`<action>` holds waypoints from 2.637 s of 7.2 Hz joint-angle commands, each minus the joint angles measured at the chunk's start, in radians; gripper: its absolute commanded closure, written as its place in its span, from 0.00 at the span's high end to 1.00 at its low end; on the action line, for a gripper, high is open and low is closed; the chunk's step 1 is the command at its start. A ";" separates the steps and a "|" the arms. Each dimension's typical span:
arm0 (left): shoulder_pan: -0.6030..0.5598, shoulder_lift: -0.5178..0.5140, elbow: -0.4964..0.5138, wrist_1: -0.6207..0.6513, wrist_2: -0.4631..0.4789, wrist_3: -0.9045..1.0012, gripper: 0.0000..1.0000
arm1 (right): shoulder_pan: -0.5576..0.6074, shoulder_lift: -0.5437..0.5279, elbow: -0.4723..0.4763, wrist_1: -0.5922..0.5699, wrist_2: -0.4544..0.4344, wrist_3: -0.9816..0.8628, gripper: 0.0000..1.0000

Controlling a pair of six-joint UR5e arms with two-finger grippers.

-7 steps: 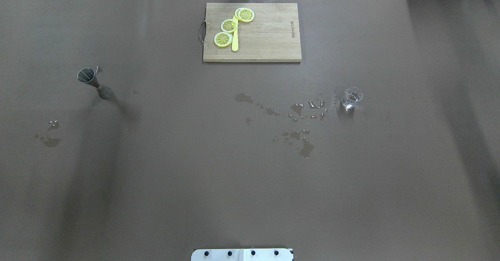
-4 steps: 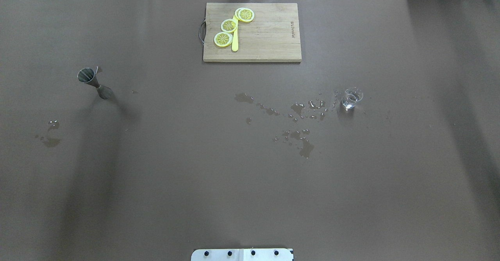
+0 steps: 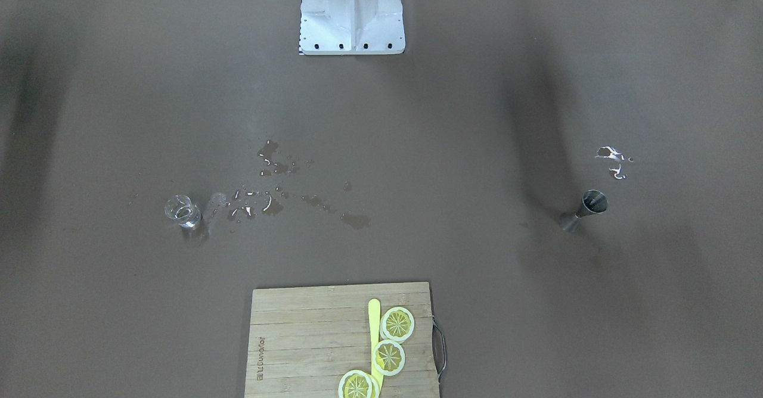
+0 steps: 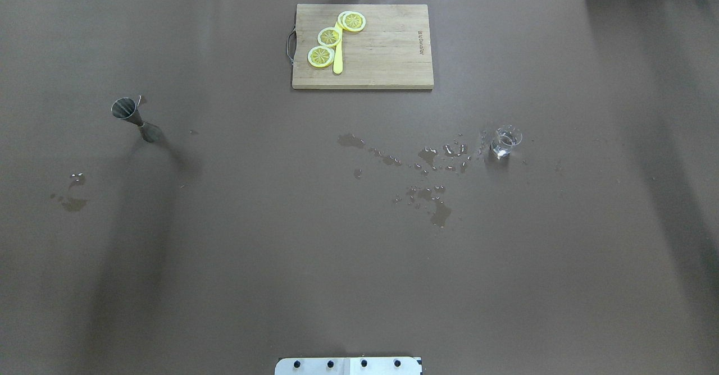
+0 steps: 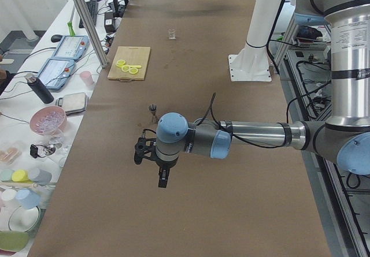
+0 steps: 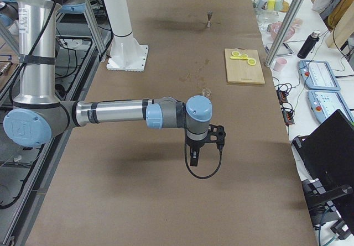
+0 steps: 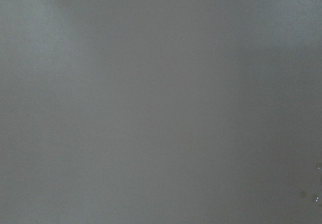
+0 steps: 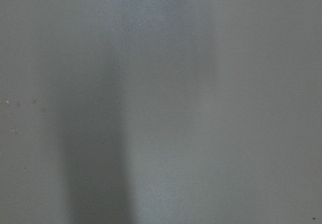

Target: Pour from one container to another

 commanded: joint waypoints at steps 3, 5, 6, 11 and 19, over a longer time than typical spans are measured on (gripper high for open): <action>0.003 -0.012 -0.019 0.051 0.002 0.000 0.99 | -0.001 0.003 0.015 0.000 0.005 -0.008 1.00; 0.001 -0.012 -0.020 0.051 0.002 0.000 0.99 | -0.007 0.011 0.013 0.000 -0.006 -0.017 1.00; 0.001 -0.012 -0.020 0.051 0.002 0.000 0.99 | -0.021 0.020 0.013 0.000 -0.018 -0.029 1.00; 0.001 -0.003 -0.025 0.045 0.002 0.003 0.99 | -0.021 0.038 -0.004 0.002 -0.011 -0.032 1.00; 0.001 -0.006 -0.023 0.053 0.011 0.075 0.99 | -0.139 0.158 -0.011 0.272 0.000 -0.031 1.00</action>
